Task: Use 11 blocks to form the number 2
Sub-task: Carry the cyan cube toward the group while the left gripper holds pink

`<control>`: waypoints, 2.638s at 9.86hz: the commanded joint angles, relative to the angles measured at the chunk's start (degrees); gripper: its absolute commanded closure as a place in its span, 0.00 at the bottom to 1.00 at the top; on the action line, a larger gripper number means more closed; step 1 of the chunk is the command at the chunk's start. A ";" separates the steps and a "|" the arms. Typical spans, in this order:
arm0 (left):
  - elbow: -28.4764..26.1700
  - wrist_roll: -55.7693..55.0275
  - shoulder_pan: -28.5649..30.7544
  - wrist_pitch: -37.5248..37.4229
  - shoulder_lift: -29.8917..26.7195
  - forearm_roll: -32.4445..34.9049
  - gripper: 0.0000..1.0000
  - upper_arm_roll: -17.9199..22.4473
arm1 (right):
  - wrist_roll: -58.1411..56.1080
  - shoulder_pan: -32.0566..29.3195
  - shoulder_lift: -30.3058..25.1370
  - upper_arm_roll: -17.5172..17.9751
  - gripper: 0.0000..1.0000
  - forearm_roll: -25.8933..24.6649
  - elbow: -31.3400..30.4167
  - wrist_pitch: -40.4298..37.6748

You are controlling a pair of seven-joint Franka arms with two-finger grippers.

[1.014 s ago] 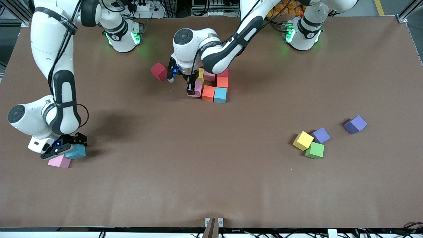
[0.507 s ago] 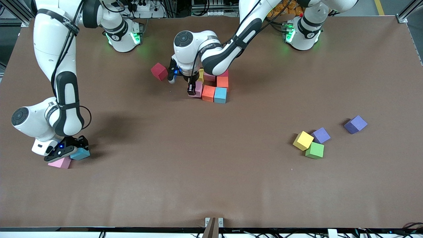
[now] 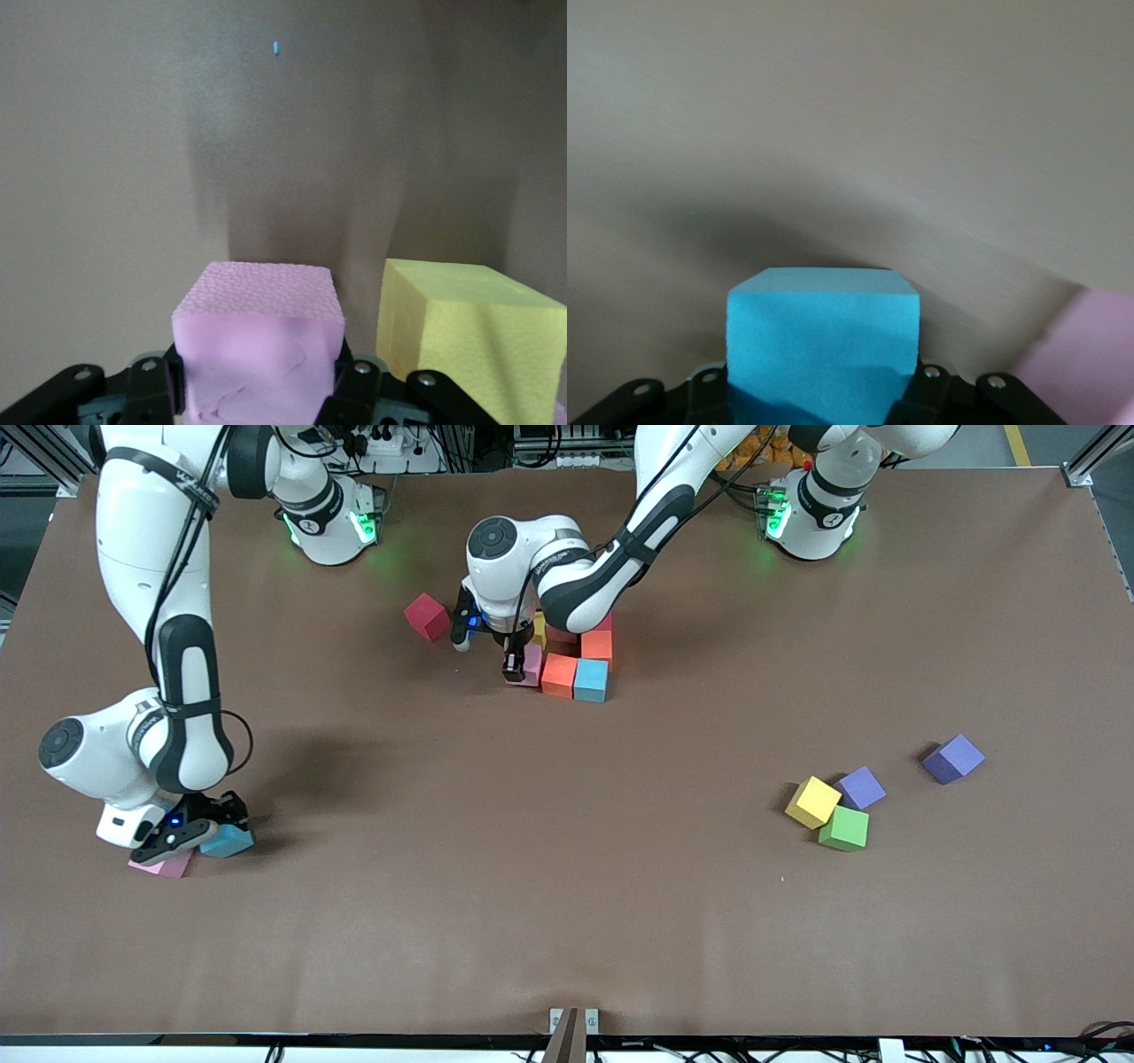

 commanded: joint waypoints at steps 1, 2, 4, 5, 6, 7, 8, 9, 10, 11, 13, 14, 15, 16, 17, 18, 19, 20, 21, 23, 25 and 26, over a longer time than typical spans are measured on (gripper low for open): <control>1.23 0.41 -1.05 0.44 1.03 0.14 0.91 0.85 | 4.49 4.94 -1.67 -0.21 0.74 1.21 -0.34 -0.82; 1.14 0.49 -1.05 0.35 1.21 0.23 0.91 0.85 | 6.43 6.96 -1.59 -0.21 0.74 1.21 -0.25 -0.82; 1.14 1.19 -1.05 0.35 1.30 0.23 0.90 1.37 | 11.34 10.48 -1.59 -0.12 0.74 1.38 -0.16 -0.82; 1.05 1.28 -1.05 0.35 1.30 0.23 0.90 1.47 | 14.94 12.24 -1.59 -0.12 0.74 1.38 0.10 -0.82; 1.05 1.55 -1.05 0.35 1.30 0.23 0.90 1.64 | 19.15 14.09 -1.59 -0.12 0.74 1.38 0.01 -0.91; 1.05 1.55 -1.05 0.35 1.47 0.31 0.90 1.64 | 23.19 16.37 -1.68 -0.21 0.74 1.38 -0.16 -0.91; 1.05 1.55 -1.05 0.35 1.65 0.40 0.90 1.73 | 26.28 17.69 -2.29 -0.21 0.74 1.29 -0.42 -0.91; 1.05 1.55 -1.05 0.35 1.65 0.75 0.90 1.64 | 28.83 19.01 -2.73 -0.21 0.74 1.29 -0.51 -1.26; 1.05 1.55 -1.05 0.35 1.91 1.02 0.90 1.64 | 32.25 20.68 -3.17 -0.39 0.74 1.29 -0.51 -2.30; 1.05 1.20 -1.05 0.35 2.00 1.02 0.87 1.64 | 35.16 22.61 -3.43 -0.82 0.74 1.29 -0.60 -2.49; 1.14 -0.91 -1.05 0.44 2.09 0.76 0.44 1.73 | 37.81 25.78 -3.70 -3.10 0.74 1.21 -1.04 -2.75; 1.05 -1.87 -1.05 0.44 2.00 0.23 0.00 1.73 | 39.39 27.19 -3.70 -4.07 0.74 1.21 -1.04 -3.19; 1.05 -5.27 -1.05 0.35 1.91 0.31 0.00 1.73 | 41.58 28.94 -3.70 -5.12 0.74 1.21 -1.04 -4.06; 1.05 -6.44 -1.05 0.44 1.82 0.32 0.00 1.73 | 43.61 31.05 -3.70 -6.70 0.74 1.21 -1.04 -4.94; 1.14 -5.93 -1.14 0.44 1.74 1.19 0.00 1.73 | 45.98 33.33 -3.70 -8.20 0.74 1.21 -1.04 -5.65; 1.14 -5.84 -1.14 0.44 1.47 1.98 0.00 1.73 | 47.83 35.27 -3.70 -9.69 0.74 1.21 -1.04 -6.96; 1.14 -6.01 -1.05 0.44 1.38 1.99 0.00 1.64 | 49.41 36.85 -3.70 -10.84 0.74 1.21 -1.04 -8.19; 1.14 -6.01 -1.05 0.35 1.21 2.07 0.00 1.64 | 50.73 37.91 -3.70 -11.54 0.74 1.21 -1.04 -8.46; 1.14 -6.01 -1.05 0.35 0.51 2.16 0.00 1.64 | 51.44 38.53 -3.70 -11.72 0.74 1.21 -1.04 -9.08; 0.88 -5.22 -0.96 0.26 -1.24 2.16 0.00 1.47 | 51.45 38.63 -3.70 -12.08 0.74 1.21 -1.04 -9.52; 0.79 -4.34 -0.61 0.09 -2.39 2.16 0.00 1.47 | 51.36 38.63 -3.70 -12.08 0.73 1.21 -1.04 -9.52; 0.70 -4.34 -0.44 -0.17 -3.35 2.16 0.00 1.47 | 51.45 38.63 -3.70 -12.08 0.73 1.21 -1.04 -9.52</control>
